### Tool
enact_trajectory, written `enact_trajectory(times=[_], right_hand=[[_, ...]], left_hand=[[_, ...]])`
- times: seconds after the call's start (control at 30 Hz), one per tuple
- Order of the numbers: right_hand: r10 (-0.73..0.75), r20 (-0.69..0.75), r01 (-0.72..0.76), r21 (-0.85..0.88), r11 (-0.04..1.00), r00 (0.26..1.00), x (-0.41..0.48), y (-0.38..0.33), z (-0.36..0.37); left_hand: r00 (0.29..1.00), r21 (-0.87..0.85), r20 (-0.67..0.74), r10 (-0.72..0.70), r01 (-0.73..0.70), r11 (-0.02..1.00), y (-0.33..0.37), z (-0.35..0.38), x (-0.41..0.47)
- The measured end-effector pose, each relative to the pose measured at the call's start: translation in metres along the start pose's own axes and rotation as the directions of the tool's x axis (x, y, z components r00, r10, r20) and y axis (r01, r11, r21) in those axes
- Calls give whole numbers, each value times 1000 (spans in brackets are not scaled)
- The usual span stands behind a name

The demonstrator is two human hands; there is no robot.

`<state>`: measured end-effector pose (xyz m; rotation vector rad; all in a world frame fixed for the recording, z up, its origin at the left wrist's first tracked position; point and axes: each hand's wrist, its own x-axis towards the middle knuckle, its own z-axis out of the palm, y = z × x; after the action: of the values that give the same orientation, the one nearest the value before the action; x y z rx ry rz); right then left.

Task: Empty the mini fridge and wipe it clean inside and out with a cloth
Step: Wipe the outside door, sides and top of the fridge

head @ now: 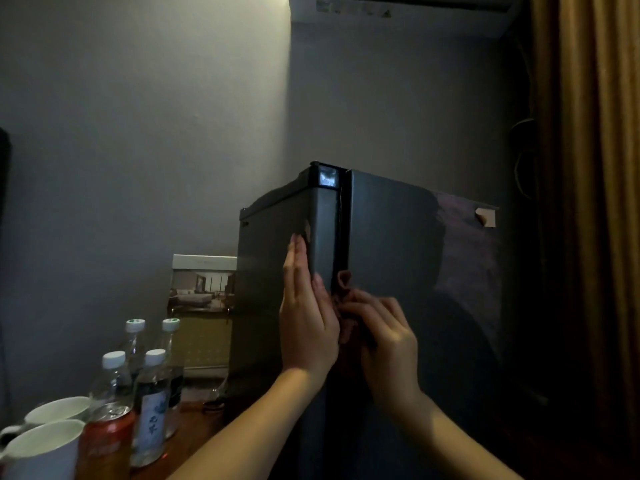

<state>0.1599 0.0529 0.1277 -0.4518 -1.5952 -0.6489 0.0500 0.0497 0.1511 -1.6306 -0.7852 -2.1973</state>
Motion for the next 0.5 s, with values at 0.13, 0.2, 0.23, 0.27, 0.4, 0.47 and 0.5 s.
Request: enact_trajectory(times=[0.13,0.2,0.23,0.27,0.4,0.47,0.5], right_hand=[[-49,98,55,-57,997,994,9,6,-10],[-15,75,19,-48,999,997,30,6,-10],[20,29,-19,-39,999,999,40,5,-9],[59,-28,-60,-34,998,998,49,2,-6],[162,-187,-165,1,986,969,43,-7,13],[158,-197,-158,12,987,968,23,-8,20],[139,-182,-139,13,990,973,12,-8,22]], left_hand=[[1000,0,8,-12,12,1000,0,-1,-2],[1000,-1,2,-21,21,1000,-1,-1,-2],[1000,4,-5,-25,25,1000,-2,-1,-2],[1000,11,-8,-27,27,1000,-2,0,-3],[999,26,11,-38,37,999,-3,-2,-5],[999,21,26,-29,28,999,-4,-5,-7],[999,15,43,-27,27,1000,-5,-7,-9]])
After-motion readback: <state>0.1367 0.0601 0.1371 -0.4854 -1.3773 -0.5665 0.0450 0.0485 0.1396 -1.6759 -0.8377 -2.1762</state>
